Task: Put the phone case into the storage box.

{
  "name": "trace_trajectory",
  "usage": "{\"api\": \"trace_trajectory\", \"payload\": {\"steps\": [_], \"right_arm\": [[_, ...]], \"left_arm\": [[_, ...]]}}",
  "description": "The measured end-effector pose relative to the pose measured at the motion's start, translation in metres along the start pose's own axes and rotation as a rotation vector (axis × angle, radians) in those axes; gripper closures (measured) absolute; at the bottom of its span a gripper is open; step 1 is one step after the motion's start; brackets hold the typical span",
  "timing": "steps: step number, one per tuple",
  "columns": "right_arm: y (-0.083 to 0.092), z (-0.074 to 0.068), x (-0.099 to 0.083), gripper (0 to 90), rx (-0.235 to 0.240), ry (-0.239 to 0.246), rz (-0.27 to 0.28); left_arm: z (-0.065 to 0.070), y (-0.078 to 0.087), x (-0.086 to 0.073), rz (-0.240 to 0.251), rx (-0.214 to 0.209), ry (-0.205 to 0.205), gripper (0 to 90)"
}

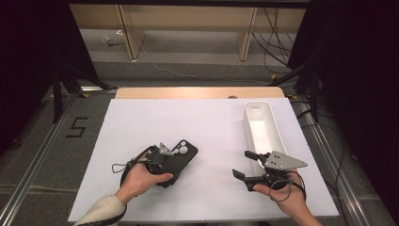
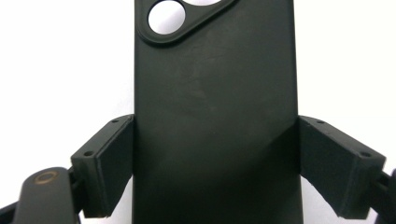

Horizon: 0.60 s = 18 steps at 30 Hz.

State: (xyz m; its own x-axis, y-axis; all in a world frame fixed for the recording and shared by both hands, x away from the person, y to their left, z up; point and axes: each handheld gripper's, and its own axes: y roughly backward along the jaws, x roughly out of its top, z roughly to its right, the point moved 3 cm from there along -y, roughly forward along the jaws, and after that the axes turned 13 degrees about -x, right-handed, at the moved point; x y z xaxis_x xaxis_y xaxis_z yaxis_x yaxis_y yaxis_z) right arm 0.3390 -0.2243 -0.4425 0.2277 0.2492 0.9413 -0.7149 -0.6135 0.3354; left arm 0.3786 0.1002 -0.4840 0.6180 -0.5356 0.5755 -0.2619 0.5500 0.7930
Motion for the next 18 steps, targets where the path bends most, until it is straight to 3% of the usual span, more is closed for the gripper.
{"api": "trace_trajectory", "payload": {"steps": [7, 18], "right_arm": [[-0.0001, 0.0002, -0.0002, 21.7, -0.003, 0.001, -0.002], [-0.0002, 0.0002, -0.0001, 21.7, -0.004, -0.001, -0.001]], "left_arm": [[0.0025, 0.0038, 0.0044, 0.074, 0.001, -0.014, 15.5], [0.0037, 0.0088, 0.0083, 0.15, 0.023, -0.032, 15.5]]}}
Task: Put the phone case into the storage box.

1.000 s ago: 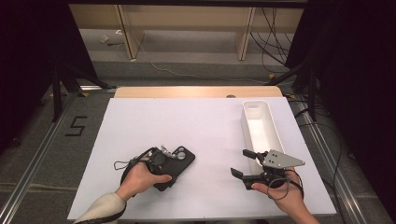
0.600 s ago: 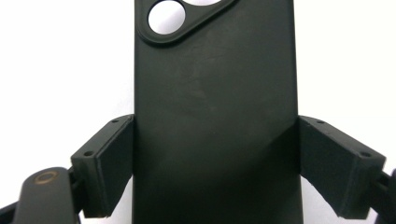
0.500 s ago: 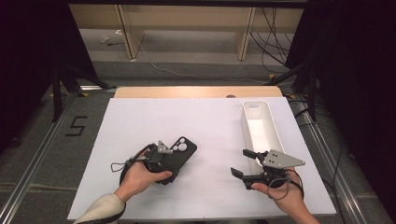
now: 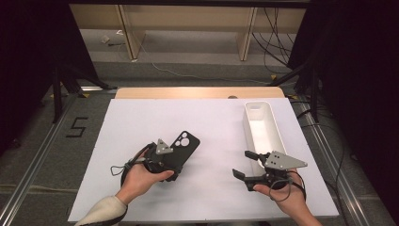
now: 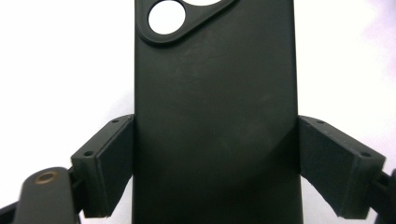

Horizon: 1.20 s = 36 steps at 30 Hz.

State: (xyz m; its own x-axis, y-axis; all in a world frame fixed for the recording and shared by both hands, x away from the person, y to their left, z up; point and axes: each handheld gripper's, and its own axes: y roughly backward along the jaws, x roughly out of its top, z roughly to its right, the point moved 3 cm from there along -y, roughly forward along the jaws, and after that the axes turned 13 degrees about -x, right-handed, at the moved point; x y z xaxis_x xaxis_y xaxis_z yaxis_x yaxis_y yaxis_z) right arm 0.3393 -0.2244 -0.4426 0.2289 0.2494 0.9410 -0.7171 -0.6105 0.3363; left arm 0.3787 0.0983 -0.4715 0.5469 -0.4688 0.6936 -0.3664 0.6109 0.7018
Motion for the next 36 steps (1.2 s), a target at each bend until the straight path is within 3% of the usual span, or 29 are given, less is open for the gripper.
{"api": "trace_trajectory", "payload": {"steps": [13, 36], "right_arm": [[0.0, 0.0, 0.0, 21.7, -0.002, 0.0, 0.0], [-0.001, 0.0, 0.001, 21.9, -0.006, 0.0, 0.002]], "left_arm": [[0.004, 0.003, 0.004, 0.068, 0.011, -0.012, 15.5], [0.014, 0.007, 0.011, 0.14, 0.026, -0.045, 15.4]]}}
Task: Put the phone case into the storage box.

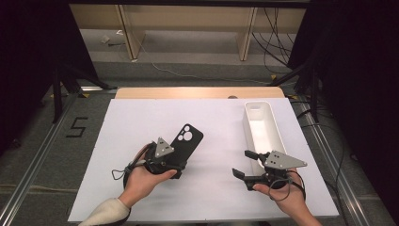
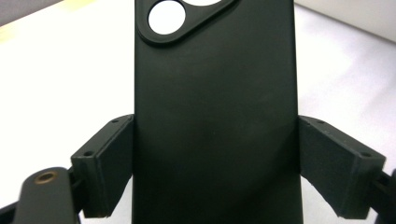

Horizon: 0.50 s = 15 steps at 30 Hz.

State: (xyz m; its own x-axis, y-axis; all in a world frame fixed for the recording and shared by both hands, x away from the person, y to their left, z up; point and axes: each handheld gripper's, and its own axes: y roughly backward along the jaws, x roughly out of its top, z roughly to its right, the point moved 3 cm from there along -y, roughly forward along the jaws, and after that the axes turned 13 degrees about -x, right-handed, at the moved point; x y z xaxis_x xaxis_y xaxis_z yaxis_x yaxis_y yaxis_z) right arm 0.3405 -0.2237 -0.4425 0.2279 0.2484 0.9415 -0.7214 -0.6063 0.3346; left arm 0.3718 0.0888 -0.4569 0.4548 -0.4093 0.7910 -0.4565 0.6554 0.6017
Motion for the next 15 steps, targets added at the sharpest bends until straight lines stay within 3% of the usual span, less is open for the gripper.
{"api": "trace_trajectory", "payload": {"steps": [15], "right_arm": [[-0.0022, -0.0004, 0.0002, 22.0, -0.001, -0.006, 0.0]], "left_arm": [[0.0058, 0.0005, 0.0019, 0.014, -0.012, -0.02, 15.4]]}}
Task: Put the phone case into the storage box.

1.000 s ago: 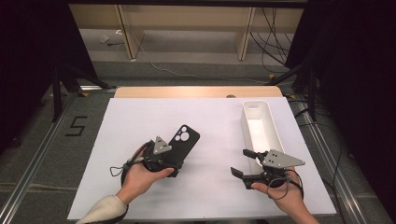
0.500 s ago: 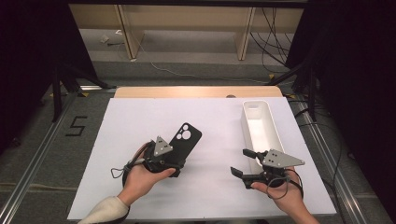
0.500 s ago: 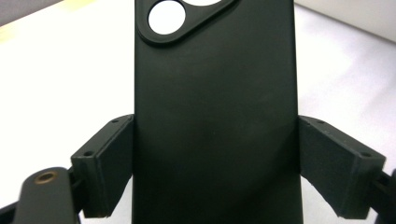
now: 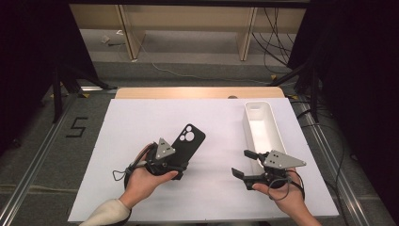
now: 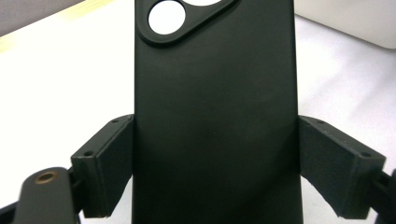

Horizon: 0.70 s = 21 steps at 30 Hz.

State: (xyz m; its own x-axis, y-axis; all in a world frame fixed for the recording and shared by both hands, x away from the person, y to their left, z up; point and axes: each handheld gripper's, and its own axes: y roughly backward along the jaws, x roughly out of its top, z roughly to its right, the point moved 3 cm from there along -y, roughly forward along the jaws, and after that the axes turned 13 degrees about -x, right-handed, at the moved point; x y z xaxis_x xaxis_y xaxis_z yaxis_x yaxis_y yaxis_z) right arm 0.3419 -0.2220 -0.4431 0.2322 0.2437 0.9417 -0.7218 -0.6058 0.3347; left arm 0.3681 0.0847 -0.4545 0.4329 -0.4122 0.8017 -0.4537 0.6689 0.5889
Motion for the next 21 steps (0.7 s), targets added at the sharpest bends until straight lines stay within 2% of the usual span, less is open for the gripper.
{"api": "trace_trajectory", "payload": {"steps": [21], "right_arm": [[-0.003, 0.002, 0.009, 22.5, -0.005, -0.019, 0.027]], "left_arm": [[0.012, -0.003, 0.003, 0.002, -0.016, -0.023, 15.5]]}}
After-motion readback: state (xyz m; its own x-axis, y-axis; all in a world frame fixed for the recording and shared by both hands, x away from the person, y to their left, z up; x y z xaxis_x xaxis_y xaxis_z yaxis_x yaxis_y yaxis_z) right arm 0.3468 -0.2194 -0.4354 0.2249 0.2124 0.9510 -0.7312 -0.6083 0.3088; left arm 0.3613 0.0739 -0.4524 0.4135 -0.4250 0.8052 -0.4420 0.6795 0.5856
